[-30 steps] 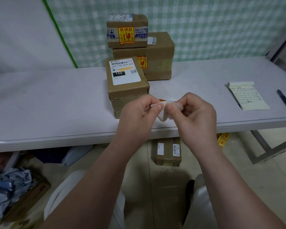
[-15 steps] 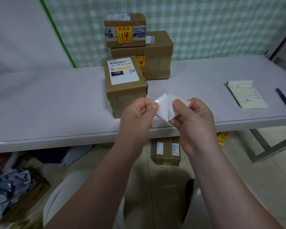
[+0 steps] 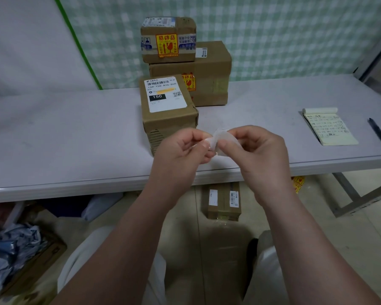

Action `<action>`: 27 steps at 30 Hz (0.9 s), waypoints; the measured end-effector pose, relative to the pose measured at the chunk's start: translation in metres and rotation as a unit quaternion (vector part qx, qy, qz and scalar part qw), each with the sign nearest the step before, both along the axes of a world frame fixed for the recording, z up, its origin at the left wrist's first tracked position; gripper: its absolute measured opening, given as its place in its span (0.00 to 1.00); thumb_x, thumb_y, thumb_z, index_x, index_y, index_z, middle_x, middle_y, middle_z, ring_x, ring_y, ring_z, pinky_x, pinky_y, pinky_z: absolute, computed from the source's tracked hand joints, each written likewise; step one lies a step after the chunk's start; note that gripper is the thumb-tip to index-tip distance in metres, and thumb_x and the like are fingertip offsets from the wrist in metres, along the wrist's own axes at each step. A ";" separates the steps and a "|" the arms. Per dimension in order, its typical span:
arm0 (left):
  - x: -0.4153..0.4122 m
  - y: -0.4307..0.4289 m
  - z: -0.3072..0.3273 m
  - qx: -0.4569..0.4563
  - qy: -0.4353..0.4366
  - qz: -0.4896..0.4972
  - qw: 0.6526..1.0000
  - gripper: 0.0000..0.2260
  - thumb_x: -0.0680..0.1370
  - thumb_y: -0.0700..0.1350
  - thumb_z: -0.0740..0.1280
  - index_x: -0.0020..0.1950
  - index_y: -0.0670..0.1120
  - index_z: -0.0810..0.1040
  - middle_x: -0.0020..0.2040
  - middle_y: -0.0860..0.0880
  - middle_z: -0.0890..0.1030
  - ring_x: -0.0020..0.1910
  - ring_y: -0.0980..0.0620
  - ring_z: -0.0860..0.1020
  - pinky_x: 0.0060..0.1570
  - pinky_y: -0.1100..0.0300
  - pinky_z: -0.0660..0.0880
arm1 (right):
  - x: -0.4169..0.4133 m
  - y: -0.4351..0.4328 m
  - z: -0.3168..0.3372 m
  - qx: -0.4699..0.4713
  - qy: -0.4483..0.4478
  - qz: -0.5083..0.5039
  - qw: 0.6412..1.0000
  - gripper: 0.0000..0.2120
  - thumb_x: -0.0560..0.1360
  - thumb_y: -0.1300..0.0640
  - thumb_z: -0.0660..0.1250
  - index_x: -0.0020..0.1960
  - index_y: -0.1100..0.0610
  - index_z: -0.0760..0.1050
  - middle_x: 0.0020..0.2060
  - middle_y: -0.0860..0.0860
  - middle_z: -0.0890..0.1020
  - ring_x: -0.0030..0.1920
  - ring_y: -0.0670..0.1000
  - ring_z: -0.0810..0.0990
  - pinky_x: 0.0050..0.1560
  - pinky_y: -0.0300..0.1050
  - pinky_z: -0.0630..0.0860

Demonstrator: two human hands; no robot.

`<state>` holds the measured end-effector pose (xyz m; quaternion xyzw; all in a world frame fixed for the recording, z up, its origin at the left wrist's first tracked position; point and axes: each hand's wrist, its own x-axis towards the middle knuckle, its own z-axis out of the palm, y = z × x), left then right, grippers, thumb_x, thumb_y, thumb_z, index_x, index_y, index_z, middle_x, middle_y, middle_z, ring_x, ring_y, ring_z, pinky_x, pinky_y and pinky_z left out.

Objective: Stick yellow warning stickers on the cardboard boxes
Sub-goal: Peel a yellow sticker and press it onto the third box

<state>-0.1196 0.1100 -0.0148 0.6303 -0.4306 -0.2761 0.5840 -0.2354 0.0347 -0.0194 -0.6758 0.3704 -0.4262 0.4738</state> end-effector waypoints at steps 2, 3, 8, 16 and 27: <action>0.000 0.001 0.001 -0.003 0.017 -0.012 1.000 0.09 0.77 0.36 0.63 0.46 0.49 0.78 0.44 0.49 0.83 0.45 0.53 0.83 0.48 0.62 0.79 | 0.000 0.002 0.000 -0.034 0.013 -0.005 0.999 0.02 0.70 0.55 0.73 0.39 0.49 0.82 0.33 0.45 0.84 0.37 0.43 0.81 0.39 0.35 0.76; 0.001 0.002 0.001 -0.006 0.029 -0.015 0.999 0.09 0.77 0.36 0.64 0.46 0.49 0.79 0.45 0.49 0.83 0.46 0.53 0.83 0.49 0.62 0.79 | 0.001 0.004 0.000 -0.053 0.018 -0.009 0.998 0.04 0.71 0.56 0.72 0.39 0.48 0.81 0.33 0.43 0.83 0.36 0.41 0.81 0.38 0.31 0.74; 0.005 0.003 0.002 -0.002 0.022 -0.024 0.999 0.09 0.76 0.35 0.64 0.49 0.46 0.81 0.47 0.49 0.83 0.49 0.53 0.82 0.53 0.57 0.78 | 0.004 0.010 -0.002 -0.125 0.041 -0.024 0.991 0.06 0.73 0.54 0.70 0.39 0.45 0.80 0.33 0.38 0.81 0.40 0.40 0.80 0.41 0.31 0.74; 0.002 -0.001 -0.006 -0.037 -0.103 0.066 0.992 0.04 0.74 0.45 0.69 0.46 0.53 0.83 0.42 0.55 0.83 0.45 0.56 0.81 0.47 0.53 0.79 | 0.009 0.013 -0.009 -0.186 0.041 -0.050 0.980 0.03 0.73 0.55 0.70 0.42 0.52 0.82 0.34 0.38 0.80 0.42 0.41 0.82 0.45 0.37 0.78; -0.004 -0.002 -0.006 -0.039 -0.011 0.070 0.997 0.08 0.77 0.43 0.65 0.44 0.53 0.81 0.39 0.49 0.84 0.43 0.51 0.83 0.47 0.55 0.80 | 0.013 0.017 -0.010 -0.117 -0.026 -0.069 0.990 0.08 0.74 0.57 0.69 0.37 0.49 0.77 0.30 0.43 0.79 0.33 0.41 0.76 0.33 0.30 0.70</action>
